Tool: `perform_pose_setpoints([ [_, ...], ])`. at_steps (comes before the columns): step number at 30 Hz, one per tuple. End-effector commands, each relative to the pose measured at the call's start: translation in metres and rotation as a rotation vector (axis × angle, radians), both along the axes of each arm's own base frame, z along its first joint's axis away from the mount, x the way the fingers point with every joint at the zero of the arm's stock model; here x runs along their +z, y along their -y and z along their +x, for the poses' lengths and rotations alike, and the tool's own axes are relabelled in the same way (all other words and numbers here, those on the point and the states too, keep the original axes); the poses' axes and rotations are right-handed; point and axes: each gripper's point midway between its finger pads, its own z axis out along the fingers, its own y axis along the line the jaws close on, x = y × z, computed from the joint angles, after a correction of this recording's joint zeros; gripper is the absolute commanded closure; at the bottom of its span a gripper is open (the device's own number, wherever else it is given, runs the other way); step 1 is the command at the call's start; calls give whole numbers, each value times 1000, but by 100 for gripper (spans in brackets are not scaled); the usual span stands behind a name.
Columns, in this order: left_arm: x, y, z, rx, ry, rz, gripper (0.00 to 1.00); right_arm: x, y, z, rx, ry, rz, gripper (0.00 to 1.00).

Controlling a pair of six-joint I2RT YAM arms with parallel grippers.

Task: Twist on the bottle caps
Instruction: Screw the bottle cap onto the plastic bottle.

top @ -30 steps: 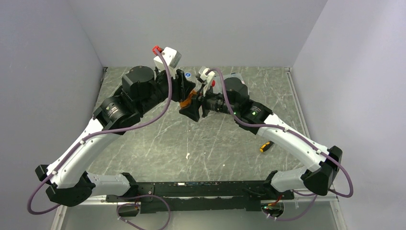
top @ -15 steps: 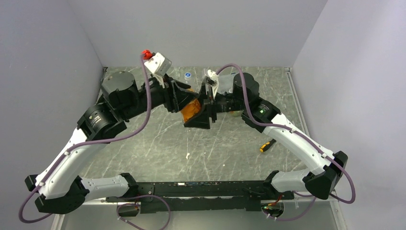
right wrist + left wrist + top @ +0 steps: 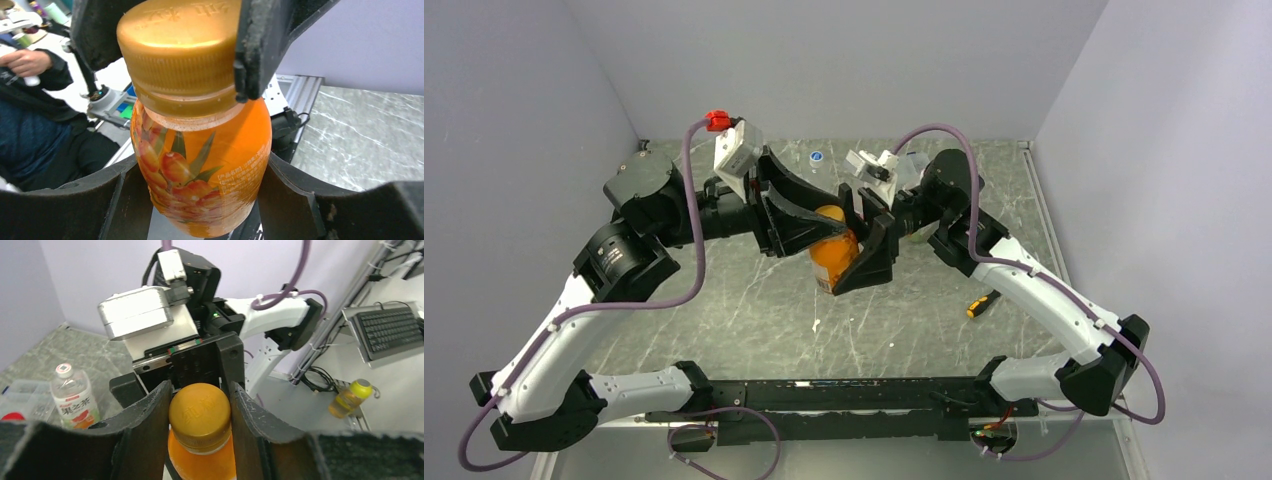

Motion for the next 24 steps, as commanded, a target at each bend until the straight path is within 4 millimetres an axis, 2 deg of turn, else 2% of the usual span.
perform_pose_setpoints([
  [1, -15, -2, -34, -186, 16, 57, 73, 37, 29, -34, 161, 184, 125, 89],
  [4, -9, -4, -42, -223, 50, 41, 72, 37, 31, -37, 172, 190, 121, 89],
  [7, -3, -8, -34, -157, 66, 35, 66, 38, 27, -32, 138, 186, 118, 89],
  [8, 0, -11, -28, -113, 67, 30, 59, 38, 24, -28, 113, 182, 114, 89],
  [9, 4, -14, -21, -57, 65, 20, 44, 35, 20, -23, 83, 178, 100, 89],
  [11, 11, -22, -7, 50, 69, -1, 25, 28, 10, -6, -28, 170, 60, 88],
  [14, 23, -37, 13, 208, 80, -22, 11, 9, -2, 25, -210, 155, -16, 88],
  [19, 29, -55, 48, 430, 77, -43, 8, -20, -14, 72, -481, 146, -103, 87],
  [24, 16, -47, 78, 524, 36, 2, 10, -31, -16, 110, -699, 121, -109, 87],
])
